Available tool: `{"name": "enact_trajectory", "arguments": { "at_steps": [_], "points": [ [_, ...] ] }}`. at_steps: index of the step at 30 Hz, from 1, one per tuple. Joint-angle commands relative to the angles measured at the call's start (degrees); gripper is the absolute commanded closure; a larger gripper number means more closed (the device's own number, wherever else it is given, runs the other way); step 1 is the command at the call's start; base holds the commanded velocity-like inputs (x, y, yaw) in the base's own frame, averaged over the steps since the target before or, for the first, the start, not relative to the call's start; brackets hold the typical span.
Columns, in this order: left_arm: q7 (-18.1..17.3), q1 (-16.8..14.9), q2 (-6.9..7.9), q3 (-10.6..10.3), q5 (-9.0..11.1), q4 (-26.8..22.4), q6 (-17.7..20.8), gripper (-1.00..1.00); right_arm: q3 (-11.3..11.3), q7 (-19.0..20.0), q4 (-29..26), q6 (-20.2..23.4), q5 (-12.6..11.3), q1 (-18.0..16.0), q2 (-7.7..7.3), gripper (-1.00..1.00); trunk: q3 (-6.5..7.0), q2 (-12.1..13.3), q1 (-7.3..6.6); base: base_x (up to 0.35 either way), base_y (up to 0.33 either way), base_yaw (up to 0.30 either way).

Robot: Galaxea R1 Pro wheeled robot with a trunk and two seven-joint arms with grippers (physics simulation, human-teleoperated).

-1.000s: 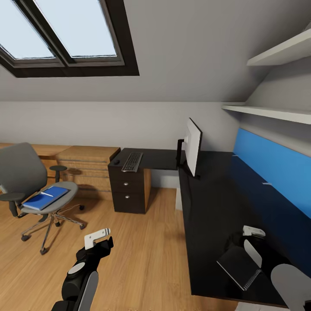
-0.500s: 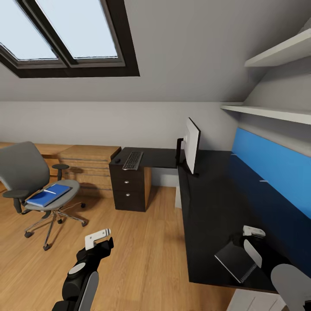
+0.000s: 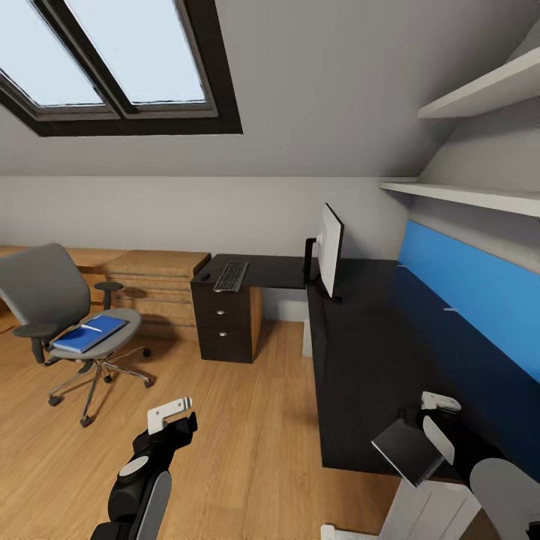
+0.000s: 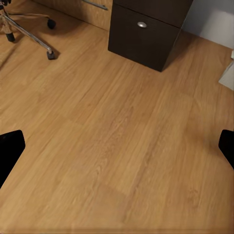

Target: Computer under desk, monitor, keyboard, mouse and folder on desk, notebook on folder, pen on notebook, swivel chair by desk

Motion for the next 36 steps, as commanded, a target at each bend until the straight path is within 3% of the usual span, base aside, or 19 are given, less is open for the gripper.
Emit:
{"name": "enact_trajectory", "arguments": {
  "at_steps": [1, 13, 36],
  "points": [
    [0.54, -0.04, 0.00, -0.07, 0.60, -0.08, 0.15, -1.00, 0.60, -0.38, 0.70, 0.62, -0.55, 0.02, -0.06, -1.00, -0.08, -0.03, 0.00, -0.081, -0.003, 0.000],
    [0.54, -0.04, 0.00, -0.07, 0.60, -0.07, 0.15, -1.00, 0.60, -0.38, 0.70, 0.60, -0.55, 0.02, -0.04, -1.00, -0.08, -0.03, 0.00, -0.147, -0.001, 0.000],
    [0.54, -0.04, 0.00, -0.07, 0.69, -0.07, 0.27, -1.00, 0.64, -0.38, 0.60, 0.36, -0.55, 0.02, -0.04, -1.00, -0.08, -0.03, 0.00, 0.011, 0.000, 0.000]
  ]
}}
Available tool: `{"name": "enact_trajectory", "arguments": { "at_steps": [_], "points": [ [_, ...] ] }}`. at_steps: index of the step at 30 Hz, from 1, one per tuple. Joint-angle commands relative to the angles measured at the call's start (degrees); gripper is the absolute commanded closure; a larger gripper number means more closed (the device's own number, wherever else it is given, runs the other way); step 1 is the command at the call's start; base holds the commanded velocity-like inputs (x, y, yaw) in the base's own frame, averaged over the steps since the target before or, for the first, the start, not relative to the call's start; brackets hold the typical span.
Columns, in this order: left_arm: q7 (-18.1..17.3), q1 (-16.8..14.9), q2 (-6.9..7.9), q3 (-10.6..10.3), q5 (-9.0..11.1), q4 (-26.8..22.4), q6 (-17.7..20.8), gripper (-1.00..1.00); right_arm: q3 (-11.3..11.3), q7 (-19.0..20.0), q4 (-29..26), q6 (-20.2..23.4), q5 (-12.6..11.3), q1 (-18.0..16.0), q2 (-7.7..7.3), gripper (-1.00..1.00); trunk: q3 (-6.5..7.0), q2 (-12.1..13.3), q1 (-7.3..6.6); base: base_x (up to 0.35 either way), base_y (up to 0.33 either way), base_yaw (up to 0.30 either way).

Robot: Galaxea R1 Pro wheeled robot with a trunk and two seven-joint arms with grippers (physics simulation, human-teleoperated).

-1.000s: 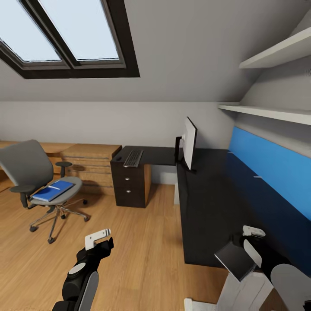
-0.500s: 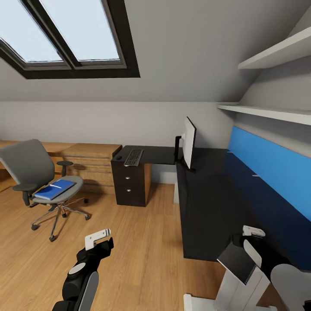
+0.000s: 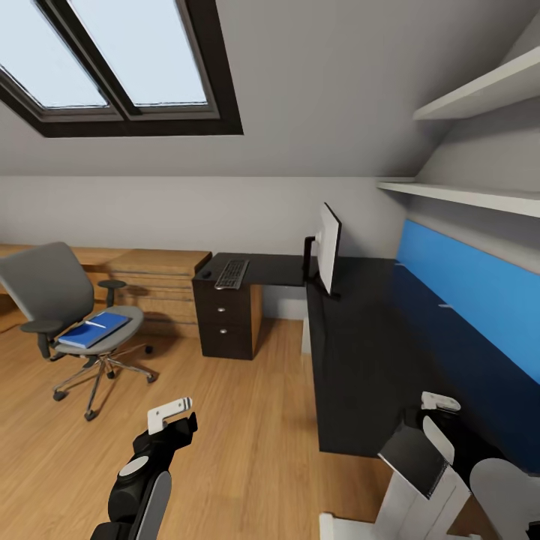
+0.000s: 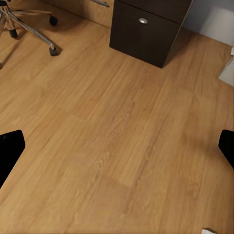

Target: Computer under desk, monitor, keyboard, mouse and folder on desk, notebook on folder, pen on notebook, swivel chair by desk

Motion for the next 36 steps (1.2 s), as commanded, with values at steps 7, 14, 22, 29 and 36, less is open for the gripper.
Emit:
{"name": "enact_trajectory", "arguments": {
  "at_steps": [7, 14, 22, 29, 36],
  "points": [
    [0.54, -0.05, 0.01, -0.07, 0.61, 0.01, 0.12, -1.00, 0.59, -0.41, 0.47, 0.37, -0.60, 0.03, -0.07, -1.00, -0.08, -0.02, 0.03, 0.227, 0.000, 0.000],
    [0.54, -0.05, 0.01, -0.14, 0.61, 0.56, 0.18, -1.00, 0.54, -0.41, 0.38, 0.35, -0.58, 0.03, -0.07, -1.00, -0.08, -0.02, 0.03, 0.045, 0.000, 0.000],
    [0.54, -0.05, 0.01, -0.16, 0.61, 0.62, 0.20, -1.00, 0.54, -0.41, 0.35, 0.35, -0.60, 0.03, -0.07, -1.00, 0.46, 1.18, -0.63, 0.006, 0.000, 0.000],
    [0.54, -0.05, 0.01, -0.16, 0.54, 0.63, 0.20, -1.00, 0.40, 1.24, -4.13, 0.44, -0.93, 0.09, -0.61, -1.00, 1.71, 3.99, -2.17, 0.000, 0.000, 0.000],
    [0.54, -0.05, 0.01, -0.31, 0.38, 1.48, 0.06, -1.00, 0.27, 3.11, -21.72, 5.97, -2.29, 4.58, -2.60, -1.00, 2.43, 5.59, -3.05, 0.000, 0.000, 0.000]
  ]
}}
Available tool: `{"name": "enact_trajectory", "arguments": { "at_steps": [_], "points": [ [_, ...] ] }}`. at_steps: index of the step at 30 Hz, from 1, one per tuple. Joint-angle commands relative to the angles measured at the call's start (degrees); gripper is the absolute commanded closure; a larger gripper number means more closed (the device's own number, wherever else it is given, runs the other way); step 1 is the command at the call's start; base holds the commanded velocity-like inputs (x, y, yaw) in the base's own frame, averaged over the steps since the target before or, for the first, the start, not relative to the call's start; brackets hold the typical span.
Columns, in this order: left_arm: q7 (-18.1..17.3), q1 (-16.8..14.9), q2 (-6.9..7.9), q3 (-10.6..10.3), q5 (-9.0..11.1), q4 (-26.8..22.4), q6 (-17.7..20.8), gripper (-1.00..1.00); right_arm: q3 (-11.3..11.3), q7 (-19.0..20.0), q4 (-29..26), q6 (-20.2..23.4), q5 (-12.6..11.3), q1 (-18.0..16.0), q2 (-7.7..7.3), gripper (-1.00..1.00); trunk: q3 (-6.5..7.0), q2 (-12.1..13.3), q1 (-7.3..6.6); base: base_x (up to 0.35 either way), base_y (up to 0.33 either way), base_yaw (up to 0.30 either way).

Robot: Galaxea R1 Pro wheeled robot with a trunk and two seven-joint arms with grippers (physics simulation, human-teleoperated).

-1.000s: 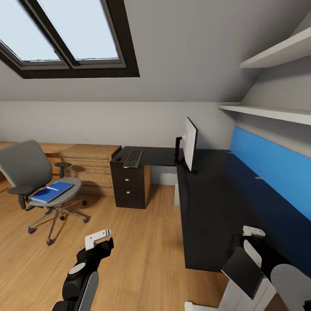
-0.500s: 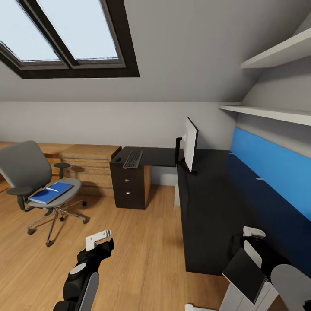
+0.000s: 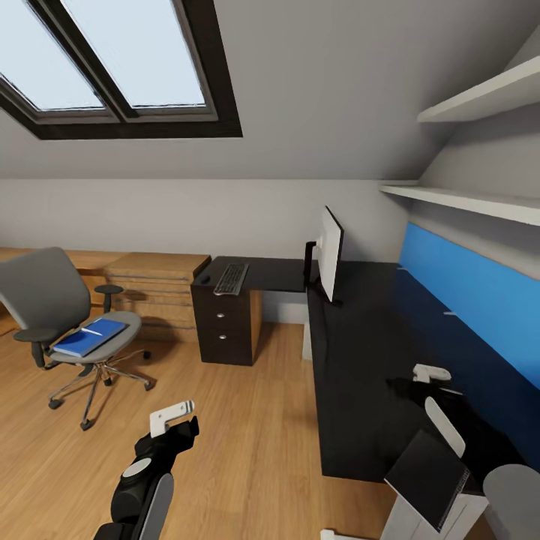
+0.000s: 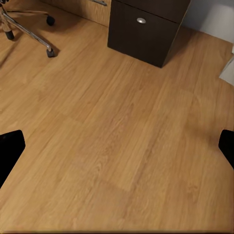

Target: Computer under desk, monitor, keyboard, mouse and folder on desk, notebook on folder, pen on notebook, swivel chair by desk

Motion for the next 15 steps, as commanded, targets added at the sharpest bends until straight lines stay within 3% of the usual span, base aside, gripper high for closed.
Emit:
{"name": "enact_trajectory", "arguments": {
  "at_steps": [1, 11, 15],
  "points": [
    [0.54, -0.04, 0.01, -0.09, 0.59, 0.01, 0.14, -1.00, 0.34, -0.53, -1.95, 0.87, -0.85, 0.89, -0.13, -1.00, -0.07, -0.04, 0.00, 0.000, 0.000, 0.000],
    [0.46, -0.04, 0.01, -0.18, 0.49, 0.30, 0.06, -1.00, -0.13, -0.83, -24.67, 8.99, -4.46, 11.79, -0.27, -1.00, -0.07, -0.04, 0.00, 0.000, 0.000, 0.000],
    [0.46, -0.04, 0.01, -0.18, 0.48, 0.37, 0.03, -1.00, -2.77, -0.89, -31.94, 11.81, -8.21, 15.77, -0.21, -1.00, -0.07, -0.04, 0.00, 0.000, 0.000, 0.000]
  ]
}}
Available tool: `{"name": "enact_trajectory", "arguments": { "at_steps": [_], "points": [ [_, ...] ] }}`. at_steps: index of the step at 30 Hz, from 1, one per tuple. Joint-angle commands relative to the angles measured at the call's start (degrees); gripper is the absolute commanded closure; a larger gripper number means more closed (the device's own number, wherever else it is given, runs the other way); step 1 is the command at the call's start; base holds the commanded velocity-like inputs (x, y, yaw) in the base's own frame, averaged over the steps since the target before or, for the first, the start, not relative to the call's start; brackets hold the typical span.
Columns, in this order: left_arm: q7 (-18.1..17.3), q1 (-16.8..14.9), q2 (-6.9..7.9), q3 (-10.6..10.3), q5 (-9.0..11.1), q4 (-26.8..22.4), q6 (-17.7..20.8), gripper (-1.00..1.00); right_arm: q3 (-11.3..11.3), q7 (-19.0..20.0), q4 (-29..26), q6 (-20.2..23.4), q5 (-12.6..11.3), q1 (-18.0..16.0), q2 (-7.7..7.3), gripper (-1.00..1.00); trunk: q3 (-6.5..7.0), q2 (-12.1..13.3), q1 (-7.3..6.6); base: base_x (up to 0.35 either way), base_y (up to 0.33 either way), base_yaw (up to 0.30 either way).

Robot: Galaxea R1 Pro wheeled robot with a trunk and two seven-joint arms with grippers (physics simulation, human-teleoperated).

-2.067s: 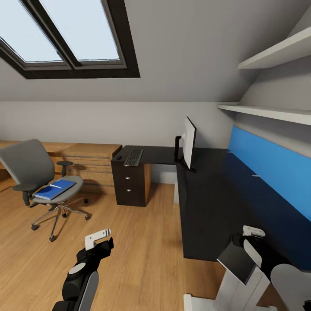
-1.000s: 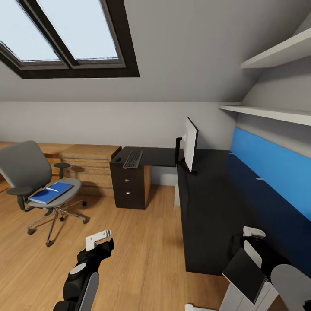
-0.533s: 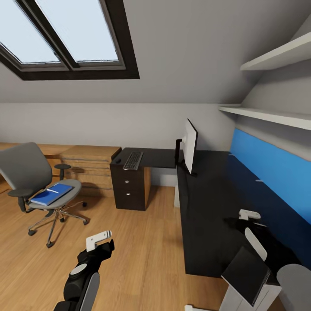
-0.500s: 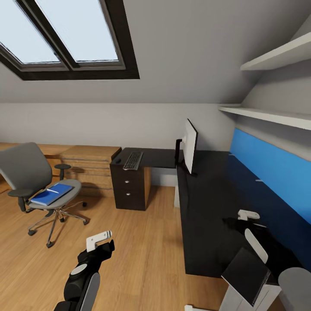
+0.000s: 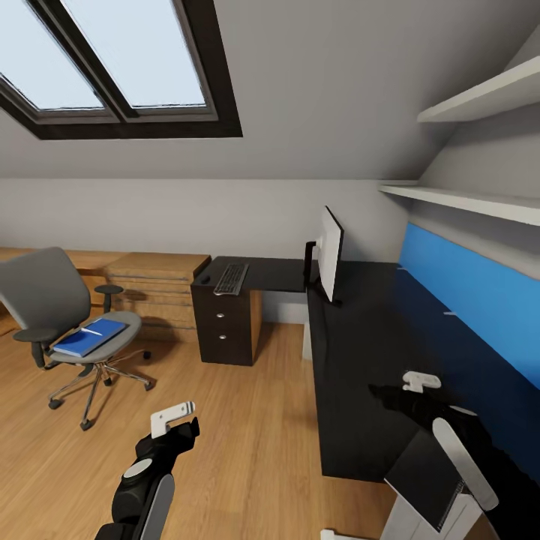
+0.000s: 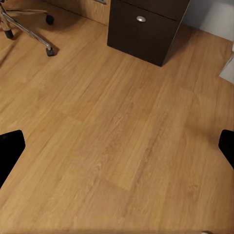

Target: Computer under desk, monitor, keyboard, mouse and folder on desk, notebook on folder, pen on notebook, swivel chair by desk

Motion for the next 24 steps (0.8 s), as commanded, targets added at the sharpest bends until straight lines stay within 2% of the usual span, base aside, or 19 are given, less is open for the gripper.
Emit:
{"name": "enact_trajectory", "arguments": {
  "at_steps": [1, 6, 7, 8, 9, 10, 12, 15, 19, 24],
  "points": [
    [0.54, -0.04, 0.01, -0.07, 0.60, -0.06, 0.14, -1.00, -0.52, -0.59, -0.88, 0.44, -1.51, 0.48, -0.04, -1.00, -0.07, -0.04, 0.00, 0.000, 0.000, 0.000],
    [0.54, -0.04, 0.01, -0.07, 0.60, -0.01, 0.14, -1.00, -4.78, -0.55, -2.99, 1.29, -8.18, 2.57, 0.01, -1.00, -0.07, -0.04, 0.00, 0.000, 0.000, 0.000],
    [0.54, -0.04, 0.01, -0.07, 0.61, 0.05, 0.14, -1.00, -10.48, -0.53, -1.76, 1.45, -18.03, 3.96, 0.18, -1.00, -0.07, -0.04, 0.00, -0.253, 0.000, 0.000],
    [0.54, -0.04, 0.01, -0.07, 0.60, 0.05, 0.14, -1.00, -11.71, -0.52, -1.39, 1.49, -20.30, 4.14, 0.20, -1.00, -0.07, -0.04, 0.00, -0.282, 0.000, 0.000],
    [0.54, -0.04, 0.01, -0.07, 0.60, 0.05, 0.14, -1.00, -12.28, -0.52, -1.26, 1.50, -21.38, 4.20, 0.20, -1.00, -0.07, -0.04, 0.00, -0.292, 0.000, 0.000],
    [0.54, -0.04, 0.01, -0.07, 0.60, 0.06, 0.14, -1.00, -14.27, -0.52, -0.61, 1.49, -26.58, 4.69, 0.22, -1.00, -0.07, -0.04, 0.00, -0.323, 0.000, 0.000],
    [0.54, -0.04, 0.01, -0.07, 0.60, 0.06, 0.14, -1.00, -14.82, -0.52, -0.10, 1.53, -27.49, 4.80, 0.22, -1.00, -0.07, -0.04, 0.00, -0.326, 0.000, 0.000],
    [0.54, -0.04, 0.01, -0.07, 0.60, 0.06, 0.14, -1.00, -17.28, -0.46, 1.89, 1.69, -28.88, 4.96, 0.29, -1.00, -0.07, -0.04, 0.00, -0.331, 0.000, 0.000],
    [0.54, -0.04, -0.01, -0.07, 0.60, 0.06, 0.14, -1.00, -18.08, -0.37, 2.55, 1.65, -29.22, 5.01, 0.31, -1.00, -0.07, -0.04, 0.00, -0.333, 0.000, -0.032],
    [0.54, -0.04, 0.00, -0.07, 0.60, 0.06, 0.14, -1.00, -18.13, -0.35, 2.62, 1.64, -29.24, 4.99, 0.31, -1.00, -0.07, -0.04, 0.00, -0.334, 0.000, -0.207]
  ]
}}
